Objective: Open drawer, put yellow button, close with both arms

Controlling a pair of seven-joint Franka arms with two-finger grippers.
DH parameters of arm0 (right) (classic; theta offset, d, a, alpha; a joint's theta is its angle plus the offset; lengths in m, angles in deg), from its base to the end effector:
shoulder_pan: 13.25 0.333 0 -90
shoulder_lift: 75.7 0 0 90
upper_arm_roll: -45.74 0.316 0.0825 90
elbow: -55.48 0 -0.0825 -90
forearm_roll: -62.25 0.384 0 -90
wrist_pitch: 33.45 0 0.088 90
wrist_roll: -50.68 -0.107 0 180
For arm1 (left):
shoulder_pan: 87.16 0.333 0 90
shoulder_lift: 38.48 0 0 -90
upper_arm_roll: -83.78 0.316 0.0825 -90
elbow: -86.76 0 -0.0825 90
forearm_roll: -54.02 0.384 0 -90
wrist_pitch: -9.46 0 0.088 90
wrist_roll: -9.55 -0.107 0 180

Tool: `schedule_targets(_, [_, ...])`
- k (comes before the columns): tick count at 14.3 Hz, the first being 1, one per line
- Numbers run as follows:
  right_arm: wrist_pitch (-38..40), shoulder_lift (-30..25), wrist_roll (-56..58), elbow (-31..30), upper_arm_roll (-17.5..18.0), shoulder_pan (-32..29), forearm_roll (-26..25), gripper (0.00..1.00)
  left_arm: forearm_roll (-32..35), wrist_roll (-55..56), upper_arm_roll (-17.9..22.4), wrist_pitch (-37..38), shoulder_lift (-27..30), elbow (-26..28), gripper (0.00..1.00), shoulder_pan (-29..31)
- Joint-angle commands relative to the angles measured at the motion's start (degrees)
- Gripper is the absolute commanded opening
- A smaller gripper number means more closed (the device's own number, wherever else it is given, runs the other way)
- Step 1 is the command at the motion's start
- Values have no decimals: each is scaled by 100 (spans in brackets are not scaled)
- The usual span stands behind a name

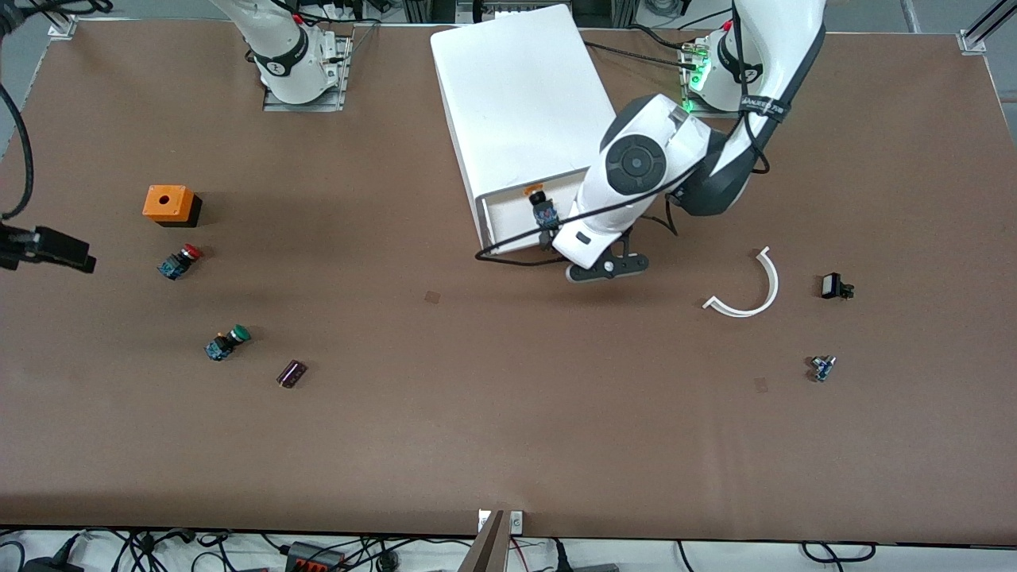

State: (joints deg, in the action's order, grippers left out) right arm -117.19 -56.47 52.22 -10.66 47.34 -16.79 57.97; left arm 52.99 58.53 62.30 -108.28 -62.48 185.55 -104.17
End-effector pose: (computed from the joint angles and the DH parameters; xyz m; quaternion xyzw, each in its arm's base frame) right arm 0.6421 -0.0339 0.6083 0.9993 -0.0077 -0.0152 0.0321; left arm 0.5212 -0.3873 0.3521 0.9902 0.1079 -0.0790 0.0391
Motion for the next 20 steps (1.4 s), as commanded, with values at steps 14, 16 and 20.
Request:
schedule_targets(14, [-952,-2249,-22,-3168,-125,47,209,100,68,806,-690,507,379,474,100,101])
schedule_targets(16, [-961,-2197,-5,-3125,-125,47,209,100,164,771,-629,507,387,413,100,119])
schedule_targets(20, [-899,-2143,-4,-3072,-116,56,182,100,1033,456,-585,515,379,185,100,698])
